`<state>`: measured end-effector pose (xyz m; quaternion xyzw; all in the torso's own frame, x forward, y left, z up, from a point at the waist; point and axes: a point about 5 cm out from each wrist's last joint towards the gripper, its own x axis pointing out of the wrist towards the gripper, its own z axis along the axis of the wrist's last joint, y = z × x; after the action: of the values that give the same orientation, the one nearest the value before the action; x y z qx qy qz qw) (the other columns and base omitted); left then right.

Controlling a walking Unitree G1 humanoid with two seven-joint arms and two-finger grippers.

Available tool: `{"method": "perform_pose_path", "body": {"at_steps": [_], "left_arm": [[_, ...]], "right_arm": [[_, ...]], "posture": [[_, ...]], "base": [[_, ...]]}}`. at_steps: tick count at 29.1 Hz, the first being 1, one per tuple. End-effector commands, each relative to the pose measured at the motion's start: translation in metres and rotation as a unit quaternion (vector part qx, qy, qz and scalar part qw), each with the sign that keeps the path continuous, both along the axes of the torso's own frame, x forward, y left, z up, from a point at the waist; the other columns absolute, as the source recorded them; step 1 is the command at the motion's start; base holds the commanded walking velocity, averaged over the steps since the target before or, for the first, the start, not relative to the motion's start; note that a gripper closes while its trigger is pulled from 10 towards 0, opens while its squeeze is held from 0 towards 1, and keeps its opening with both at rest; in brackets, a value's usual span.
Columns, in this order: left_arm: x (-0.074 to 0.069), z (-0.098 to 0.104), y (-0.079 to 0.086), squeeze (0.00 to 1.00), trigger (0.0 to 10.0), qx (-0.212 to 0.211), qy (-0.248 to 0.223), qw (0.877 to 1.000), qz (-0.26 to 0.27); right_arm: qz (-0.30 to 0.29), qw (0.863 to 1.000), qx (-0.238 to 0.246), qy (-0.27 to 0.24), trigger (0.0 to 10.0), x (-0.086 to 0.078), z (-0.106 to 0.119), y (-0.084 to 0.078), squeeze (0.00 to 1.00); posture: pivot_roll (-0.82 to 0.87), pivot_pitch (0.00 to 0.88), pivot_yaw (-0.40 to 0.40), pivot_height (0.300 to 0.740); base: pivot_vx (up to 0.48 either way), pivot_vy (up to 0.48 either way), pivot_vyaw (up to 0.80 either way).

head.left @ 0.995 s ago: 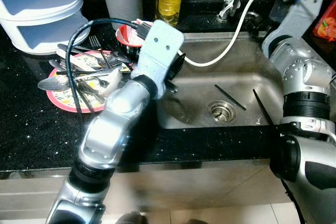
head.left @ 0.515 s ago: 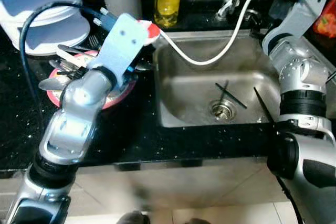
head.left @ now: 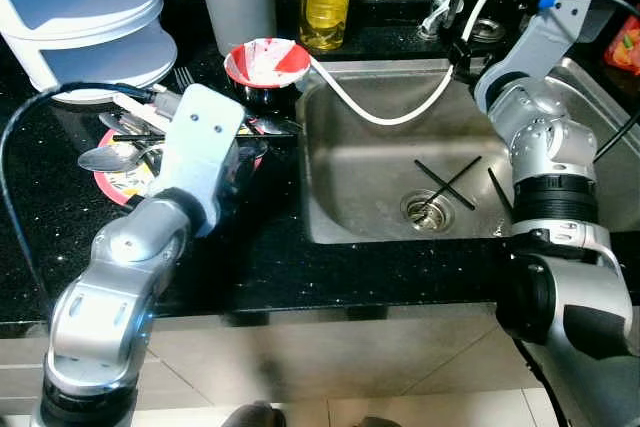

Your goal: Kitchen organization

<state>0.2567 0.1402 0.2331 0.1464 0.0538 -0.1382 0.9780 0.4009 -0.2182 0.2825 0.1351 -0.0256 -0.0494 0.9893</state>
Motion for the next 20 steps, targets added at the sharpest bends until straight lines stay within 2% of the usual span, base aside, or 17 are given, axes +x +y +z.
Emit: {"method": "perform_pose_path", "body": {"at_steps": [1, 2, 3, 4, 5, 6, 11, 12, 13, 17, 18, 19, 20], "left_arm": [[0.004, -0.009, 0.009, 0.00, 7.6, 0.021, 0.019, 0.999, 0.015], [0.006, -0.012, 0.013, 0.00, 4.2, 0.037, 0.025, 0.999, 0.018], [0.007, -0.014, 0.016, 0.00, 4.2, 0.046, 0.030, 0.998, 0.020], [0.008, -0.017, 0.018, 0.00, 2.5, 0.052, 0.036, 0.998, 0.021], [0.009, -0.019, 0.020, 0.00, 0.2, 0.055, 0.040, 0.997, 0.022], [0.012, -0.023, 0.022, 0.00, 0.0, 0.062, 0.045, 0.997, 0.025], [0.016, -0.020, 0.023, 0.00, 0.0, 0.075, 0.026, 0.997, 0.015], [0.018, -0.009, 0.019, 0.00, 0.0, 0.075, -0.011, 0.997, -0.003], [0.018, -0.009, 0.019, 0.00, 0.0, 0.075, -0.011, 0.997, -0.003], [0.019, 0.011, 0.009, 0.00, 0.0, 0.070, -0.077, 0.994, -0.038], [0.019, 0.011, 0.009, 0.00, 0.0, 0.070, -0.077, 0.994, -0.038], [0.019, 0.018, 0.006, 0.00, 4.2, 0.062, -0.097, 0.992, -0.045], [0.019, 0.018, 0.006, 0.00, 4.2, 0.062, -0.097, 0.992, -0.045]], "right_arm": [[0.010, 1.000, -0.002, -0.011, 10.0, 0.002, 0.007, 0.006, 0.00], [0.011, 1.000, -0.002, -0.012, 10.0, 0.002, 0.007, 0.006, 0.00], [0.011, 1.000, -0.002, -0.012, 10.0, 0.002, 0.007, 0.006, 0.00], [0.011, 1.000, -0.002, -0.012, 10.0, 0.002, 0.006, 0.006, 0.00], [0.010, 1.000, -0.002, -0.012, 10.0, 0.002, 0.006, 0.006, 0.00], [0.009, 1.000, -0.002, -0.011, 10.0, 0.002, 0.006, 0.005, 0.00], [0.005, 1.000, -0.002, -0.013, 10.0, 0.001, 0.007, 0.002, 0.00], [0.000, 1.000, -0.003, -0.013, 10.0, 0.000, 0.008, -0.001, 0.00], [0.000, 1.000, -0.003, -0.013, 10.0, 0.000, 0.008, -0.001, 0.00], [-0.003, 1.000, -0.002, -0.013, 10.0, -0.001, 0.007, -0.003, 0.00], [-0.003, 1.000, -0.002, -0.013, 10.0, -0.001, 0.007, -0.003, 0.00], [-0.003, 1.000, -0.002, -0.013, 10.0, -0.001, 0.006, -0.003, 0.00], [-0.003, 1.000, -0.002, -0.013, 10.0, -0.001, 0.006, -0.003, 0.00]], "posture": [[0.16, 0.046, 0.009, 0.740], [0.16, 0.046, 0.009, 0.740], [0.16, 0.046, 0.009, 0.740], [0.16, 0.046, 0.009, 0.740], [0.16, 0.046, 0.009, 0.740], [0.15, 0.043, 0.000, 0.740], [0.13, 0.043, 0.007, 0.740], [0.13, 0.043, 0.009, 0.740], [0.13, 0.043, 0.009, 0.740], [0.12, 0.041, 0.013, 0.740], [0.12, 0.041, 0.013, 0.740], [0.12, 0.041, 0.013, 0.740], [0.12, 0.041, 0.013, 0.740]], "base": [[0.000, 0.000, 0.00], [0.000, 0.000, 0.00], [0.000, 0.000, 0.00], [0.000, 0.000, 0.00], [0.000, 0.000, 0.00], [0.000, 0.000, 0.00], [0.000, 0.000, 0.00], [0.000, 0.000, 0.00], [0.000, 0.000, 0.00], [0.000, 0.000, 0.00], [0.000, 0.000, 0.00], [0.000, 0.000, 0.00], [0.000, 0.000, 0.00]]}}
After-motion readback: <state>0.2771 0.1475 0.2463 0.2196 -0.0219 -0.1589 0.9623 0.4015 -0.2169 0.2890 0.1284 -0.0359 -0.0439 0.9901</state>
